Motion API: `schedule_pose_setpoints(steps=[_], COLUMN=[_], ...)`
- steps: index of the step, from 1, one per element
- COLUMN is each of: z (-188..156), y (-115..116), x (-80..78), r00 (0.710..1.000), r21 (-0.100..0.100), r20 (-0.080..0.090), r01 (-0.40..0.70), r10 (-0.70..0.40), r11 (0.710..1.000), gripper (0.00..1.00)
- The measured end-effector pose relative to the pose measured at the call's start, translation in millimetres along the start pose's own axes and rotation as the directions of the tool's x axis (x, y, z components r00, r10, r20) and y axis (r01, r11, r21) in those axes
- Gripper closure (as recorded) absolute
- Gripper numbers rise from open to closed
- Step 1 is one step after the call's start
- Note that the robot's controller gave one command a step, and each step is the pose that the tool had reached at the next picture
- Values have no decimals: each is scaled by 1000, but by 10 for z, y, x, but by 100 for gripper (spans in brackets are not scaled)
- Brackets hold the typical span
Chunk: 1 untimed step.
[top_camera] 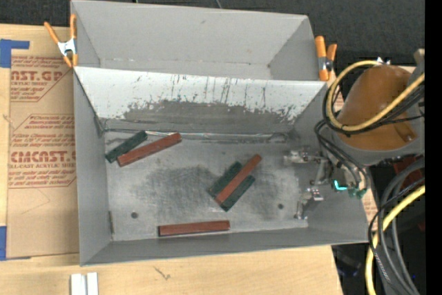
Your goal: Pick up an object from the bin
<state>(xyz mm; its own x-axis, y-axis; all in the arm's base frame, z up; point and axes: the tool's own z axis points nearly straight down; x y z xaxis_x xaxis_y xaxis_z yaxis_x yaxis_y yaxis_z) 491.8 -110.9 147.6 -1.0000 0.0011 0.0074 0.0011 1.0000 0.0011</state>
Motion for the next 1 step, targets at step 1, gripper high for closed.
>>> schedule_pose_setpoints(steps=[1], z=[-39], y=[4], x=[-21], r00=[1000], r21=[1], r20=[8], r01=[1], r10=[-1], r11=[1000], gripper=[0])
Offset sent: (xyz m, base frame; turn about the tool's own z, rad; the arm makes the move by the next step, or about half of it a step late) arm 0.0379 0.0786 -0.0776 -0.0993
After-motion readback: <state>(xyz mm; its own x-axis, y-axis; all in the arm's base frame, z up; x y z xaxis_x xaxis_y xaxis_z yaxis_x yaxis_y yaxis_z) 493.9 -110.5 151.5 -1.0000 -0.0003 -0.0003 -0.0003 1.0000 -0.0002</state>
